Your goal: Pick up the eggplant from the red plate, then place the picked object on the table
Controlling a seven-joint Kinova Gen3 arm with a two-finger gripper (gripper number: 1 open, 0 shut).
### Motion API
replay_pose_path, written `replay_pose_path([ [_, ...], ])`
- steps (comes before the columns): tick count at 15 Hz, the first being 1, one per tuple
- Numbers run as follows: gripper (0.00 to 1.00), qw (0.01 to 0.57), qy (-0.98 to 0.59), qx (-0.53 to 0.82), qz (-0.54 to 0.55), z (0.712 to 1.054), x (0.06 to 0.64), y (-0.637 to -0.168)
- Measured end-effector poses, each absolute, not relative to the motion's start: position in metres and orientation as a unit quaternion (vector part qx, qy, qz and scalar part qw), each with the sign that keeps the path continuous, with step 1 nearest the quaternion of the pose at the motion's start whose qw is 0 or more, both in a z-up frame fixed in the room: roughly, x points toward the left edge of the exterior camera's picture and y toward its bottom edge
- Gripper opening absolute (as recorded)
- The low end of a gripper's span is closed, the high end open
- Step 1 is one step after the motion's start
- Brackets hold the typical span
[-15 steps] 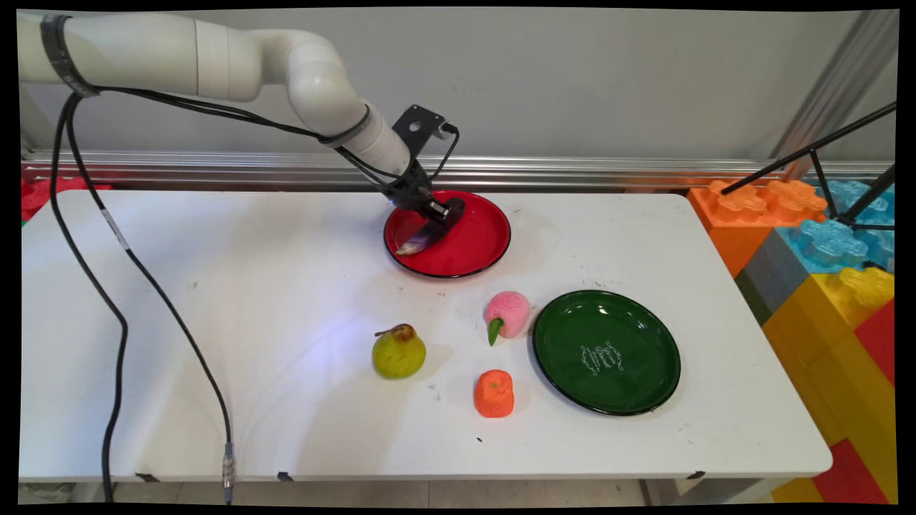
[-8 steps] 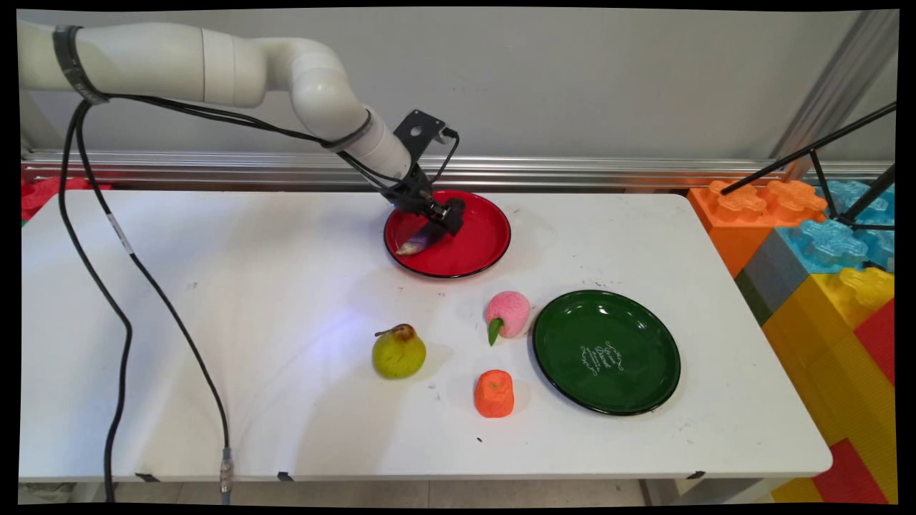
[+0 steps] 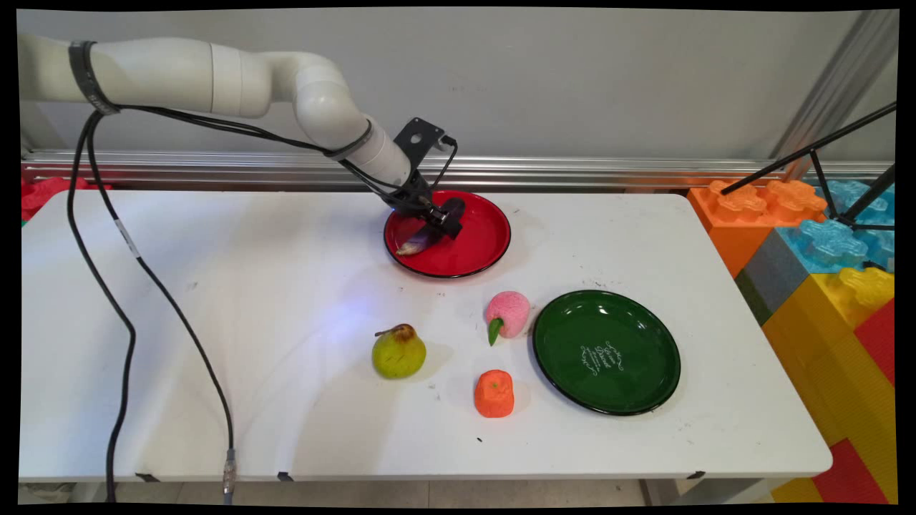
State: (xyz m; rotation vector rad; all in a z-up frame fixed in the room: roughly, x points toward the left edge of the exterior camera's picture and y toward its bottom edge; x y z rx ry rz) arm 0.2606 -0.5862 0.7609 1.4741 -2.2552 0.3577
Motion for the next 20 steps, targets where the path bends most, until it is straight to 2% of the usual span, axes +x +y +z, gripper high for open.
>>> replay_pose_path([
  [2,1.00,0.210,-0.813,0.527,0.130,0.758,0.262,-0.589],
  [3,0.00,0.211,-0.814,0.525,0.131,0.757,0.262,-0.590],
  [12,0.00,0.212,-0.823,0.509,0.138,0.765,0.260,-0.596],
  [20,0.00,0.208,-0.841,0.478,0.144,0.830,0.240,-0.584],
])
